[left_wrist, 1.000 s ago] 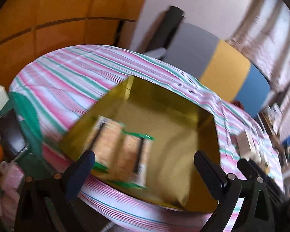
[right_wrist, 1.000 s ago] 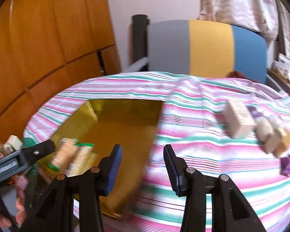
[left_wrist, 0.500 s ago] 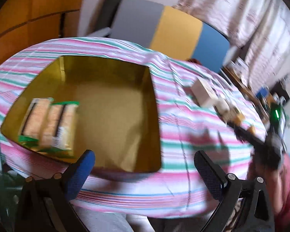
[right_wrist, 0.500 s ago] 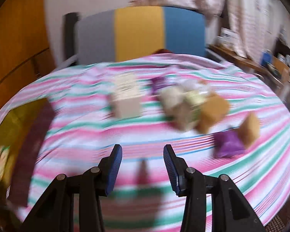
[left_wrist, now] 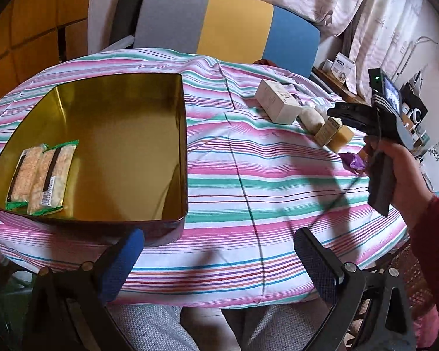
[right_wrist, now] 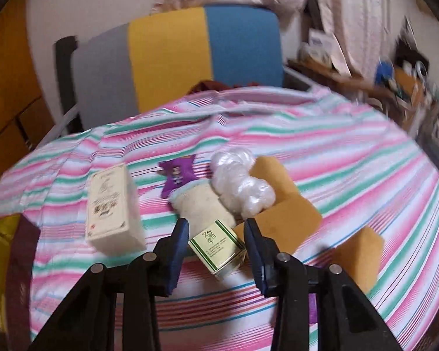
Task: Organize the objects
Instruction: 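Move the right tool back to the items and approach the purple sachet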
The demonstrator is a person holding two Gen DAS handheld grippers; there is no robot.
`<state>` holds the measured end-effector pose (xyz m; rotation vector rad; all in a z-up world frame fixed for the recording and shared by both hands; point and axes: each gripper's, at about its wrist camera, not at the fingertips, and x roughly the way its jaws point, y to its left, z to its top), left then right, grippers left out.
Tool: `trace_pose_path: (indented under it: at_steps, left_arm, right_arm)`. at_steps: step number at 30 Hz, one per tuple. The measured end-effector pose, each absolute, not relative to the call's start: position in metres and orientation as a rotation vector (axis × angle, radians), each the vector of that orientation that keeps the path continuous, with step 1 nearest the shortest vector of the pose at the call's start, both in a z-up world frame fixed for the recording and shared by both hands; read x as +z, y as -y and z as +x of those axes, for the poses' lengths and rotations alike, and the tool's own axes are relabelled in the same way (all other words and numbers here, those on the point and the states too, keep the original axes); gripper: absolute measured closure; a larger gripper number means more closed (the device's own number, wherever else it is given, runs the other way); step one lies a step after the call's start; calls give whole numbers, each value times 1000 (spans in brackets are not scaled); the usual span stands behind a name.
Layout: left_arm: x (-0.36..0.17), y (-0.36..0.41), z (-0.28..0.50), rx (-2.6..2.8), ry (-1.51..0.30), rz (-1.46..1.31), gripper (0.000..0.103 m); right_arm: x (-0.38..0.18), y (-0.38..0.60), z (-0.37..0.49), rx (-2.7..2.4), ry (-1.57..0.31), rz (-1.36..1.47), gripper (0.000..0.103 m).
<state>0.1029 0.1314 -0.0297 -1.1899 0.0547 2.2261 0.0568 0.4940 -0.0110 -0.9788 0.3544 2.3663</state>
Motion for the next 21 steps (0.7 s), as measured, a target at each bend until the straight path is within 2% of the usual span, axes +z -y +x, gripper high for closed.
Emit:
trace_pose_path:
  at_steps: [2,6,10,14,21]
  left_arm:
    - [-32,-132,101,2223,-52,-1200,0]
    - [-37,-136,99,2206,-47,-1224,0]
    - [-39,-139,102,2189,-61,-1232,0]
    - [-39,-142,105,2174,-69,-1238,0]
    - [-40,-151,111,2145,-68,-1261,0]
  right_arm:
    - [-12,-471,65,2468,-309,-1010,67]
    - [-26,-440,97,2587,-428,-1037,67]
    - [-35,-445,138,2535,-533,-899,64]
    - [-38,-471,156,2398,-478,-828,61]
    - [-53,-508,136,2275,-323,-956,56]
